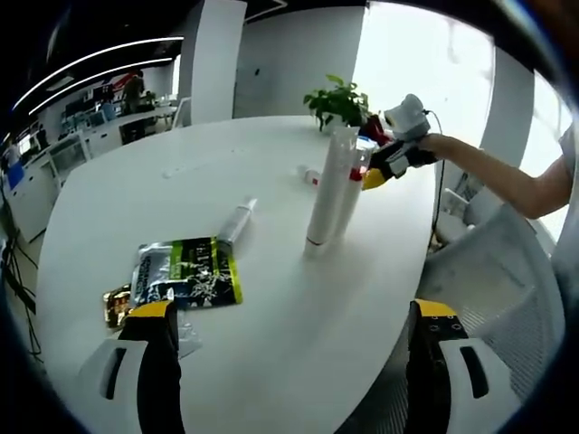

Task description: Arrange the skincare products in the storage area until every visible bottle or jar stands upright without overlapping.

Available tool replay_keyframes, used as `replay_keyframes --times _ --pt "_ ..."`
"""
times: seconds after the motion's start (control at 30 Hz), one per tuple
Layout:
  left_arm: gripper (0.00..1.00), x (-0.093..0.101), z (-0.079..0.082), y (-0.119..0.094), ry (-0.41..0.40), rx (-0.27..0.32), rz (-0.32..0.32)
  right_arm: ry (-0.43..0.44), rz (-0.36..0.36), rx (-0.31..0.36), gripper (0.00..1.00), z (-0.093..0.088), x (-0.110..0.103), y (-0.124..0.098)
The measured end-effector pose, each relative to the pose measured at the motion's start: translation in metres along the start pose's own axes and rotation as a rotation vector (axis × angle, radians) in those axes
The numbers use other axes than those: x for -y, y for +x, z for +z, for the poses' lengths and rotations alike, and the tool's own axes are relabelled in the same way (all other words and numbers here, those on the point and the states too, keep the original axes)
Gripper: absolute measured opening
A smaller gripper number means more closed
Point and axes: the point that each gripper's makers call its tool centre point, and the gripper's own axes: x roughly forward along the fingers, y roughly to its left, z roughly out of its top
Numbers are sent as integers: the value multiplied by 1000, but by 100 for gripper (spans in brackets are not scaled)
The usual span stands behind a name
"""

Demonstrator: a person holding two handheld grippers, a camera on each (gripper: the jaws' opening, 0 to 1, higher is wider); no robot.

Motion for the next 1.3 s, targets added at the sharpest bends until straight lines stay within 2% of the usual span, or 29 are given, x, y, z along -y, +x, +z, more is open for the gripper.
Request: replay_keyframes --times 0.13,0.37,0.57,0.7,1.3 --pt "99 -1 1 -1 -4 5 6 -23 13 -28 65 -1 5 8" --pt "99 -2 0 -1 1 3 6 -5 -32 -59 58 0 21 18" --pt "99 -5 1 -2 -7 12 15 -5 -65 -103 56 0 31 31" --pt "99 -7 0 -2 -10 12 18 5 -101 -98 47 5 39 37" --pt "98 -15 3 -4 -27 24 45 5 -139 -157 38 2 43 56"
